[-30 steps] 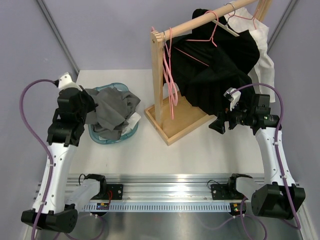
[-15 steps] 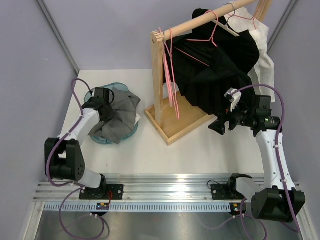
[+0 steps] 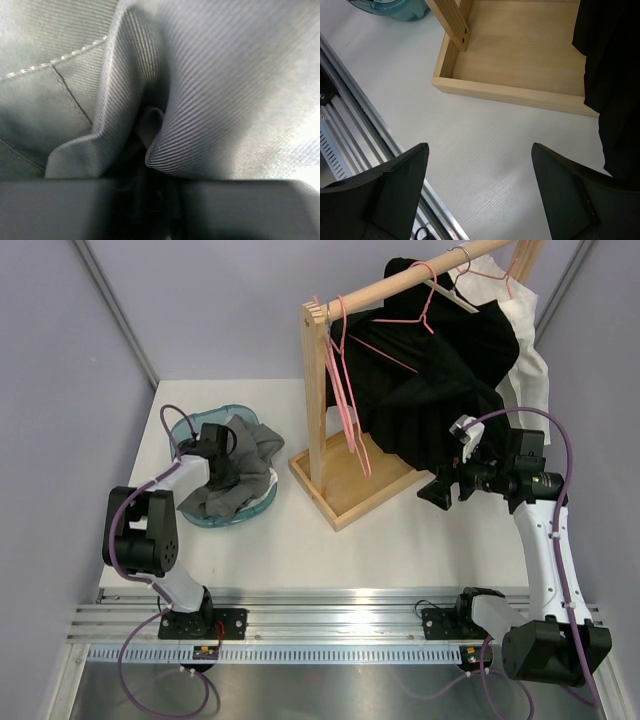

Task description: Remove the skirt from the hanger

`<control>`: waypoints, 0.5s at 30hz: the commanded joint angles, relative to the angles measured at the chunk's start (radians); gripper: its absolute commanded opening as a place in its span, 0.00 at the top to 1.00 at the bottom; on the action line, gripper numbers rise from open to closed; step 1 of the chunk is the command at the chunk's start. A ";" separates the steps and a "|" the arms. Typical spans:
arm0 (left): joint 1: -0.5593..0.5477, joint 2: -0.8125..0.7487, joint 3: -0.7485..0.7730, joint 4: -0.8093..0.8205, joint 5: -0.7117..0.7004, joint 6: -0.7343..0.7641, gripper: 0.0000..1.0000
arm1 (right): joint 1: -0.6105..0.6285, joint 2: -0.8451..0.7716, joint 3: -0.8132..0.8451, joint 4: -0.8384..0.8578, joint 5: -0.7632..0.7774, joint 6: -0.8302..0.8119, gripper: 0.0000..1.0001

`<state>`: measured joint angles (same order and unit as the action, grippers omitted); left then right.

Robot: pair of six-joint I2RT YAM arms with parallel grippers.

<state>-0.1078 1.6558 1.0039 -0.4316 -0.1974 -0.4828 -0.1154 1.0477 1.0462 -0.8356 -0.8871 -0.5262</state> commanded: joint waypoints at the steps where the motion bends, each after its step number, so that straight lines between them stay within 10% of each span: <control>1: 0.008 -0.040 -0.008 0.031 0.088 -0.001 0.70 | -0.006 -0.005 0.072 -0.031 -0.052 -0.008 0.09; 6: 0.020 -0.154 0.077 -0.027 0.142 0.029 0.29 | -0.006 0.000 0.184 -0.069 -0.062 0.005 0.09; 15: 0.054 -0.310 0.153 -0.085 0.176 0.095 0.07 | -0.006 0.077 0.451 -0.177 -0.049 0.011 0.09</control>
<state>-0.0734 1.3998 1.1130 -0.5060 -0.0540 -0.4294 -0.1165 1.0977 1.4014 -0.9596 -0.9108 -0.5228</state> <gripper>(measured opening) 0.916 0.912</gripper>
